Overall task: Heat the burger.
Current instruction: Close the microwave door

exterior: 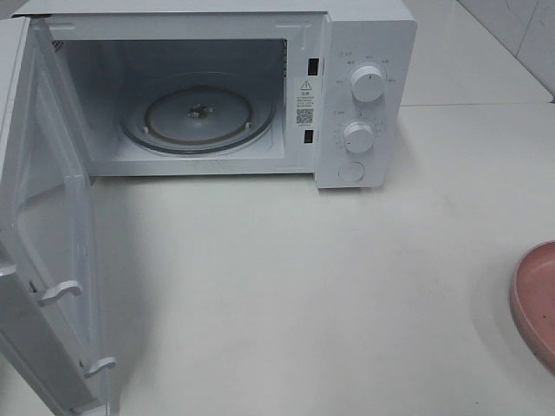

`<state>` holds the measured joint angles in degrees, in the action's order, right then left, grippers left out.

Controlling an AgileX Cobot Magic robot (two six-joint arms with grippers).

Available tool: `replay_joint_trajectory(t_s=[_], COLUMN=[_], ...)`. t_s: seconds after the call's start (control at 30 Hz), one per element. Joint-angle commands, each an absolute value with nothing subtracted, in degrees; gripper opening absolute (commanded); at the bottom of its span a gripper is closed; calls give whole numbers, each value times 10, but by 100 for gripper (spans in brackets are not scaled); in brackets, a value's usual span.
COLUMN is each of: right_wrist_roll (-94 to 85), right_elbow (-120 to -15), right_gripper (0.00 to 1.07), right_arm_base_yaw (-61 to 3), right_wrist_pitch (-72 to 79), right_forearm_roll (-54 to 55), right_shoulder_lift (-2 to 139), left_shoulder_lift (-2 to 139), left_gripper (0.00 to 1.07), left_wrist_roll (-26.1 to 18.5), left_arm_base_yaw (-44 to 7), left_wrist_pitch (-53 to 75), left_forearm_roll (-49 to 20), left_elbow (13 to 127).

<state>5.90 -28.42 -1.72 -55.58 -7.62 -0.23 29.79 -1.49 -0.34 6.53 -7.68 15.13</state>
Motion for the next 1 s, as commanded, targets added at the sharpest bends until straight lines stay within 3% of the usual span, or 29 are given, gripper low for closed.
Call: replay_joint_trajectory(t_s=[0.03,0.17,0.47,0.5,0.57,0.63,0.73,0.8,1.0], right_wrist_roll=[51,51,51,51,51,51,51,51,51], right_elbow=[-284,-284,-284,-284,-284,-284,-284,-284,-284], right_gripper=[74,74,74,74,74,74,74,74,74], right_arm_base_yaw=[-13,-13,-13,-13,-13,-13,-13,-13,-13], right_wrist_pitch=[-551,-551,-551,-551,-551,-551,-551,-551,-551], right_forearm_roll=[-74,-74,-74,-74,-74,-74,-74,-74,-74], right_shoulder_lift=[-17,-17,-17,-17,-17,-17,-17,-17,-17], left_shoulder_lift=[308,342,442,468,481,526,537,581,634], left_gripper=[0,0,0,0,0,0,0,0,0], left_wrist_roll=[-14,-14,11,51,69,132,143,188,209], left_arm_base_yaw=[-4,-4,-4,-4,-4,-4,-4,-4,-4], left_wrist_pitch=[-7,-118,-197,-222,-230,-272,-286,-359,-426], left_forearm_roll=[-75,-68,0,26,45,139,164,234,268], left_elbow=[128,93,91,91,91,91,91,91,91])
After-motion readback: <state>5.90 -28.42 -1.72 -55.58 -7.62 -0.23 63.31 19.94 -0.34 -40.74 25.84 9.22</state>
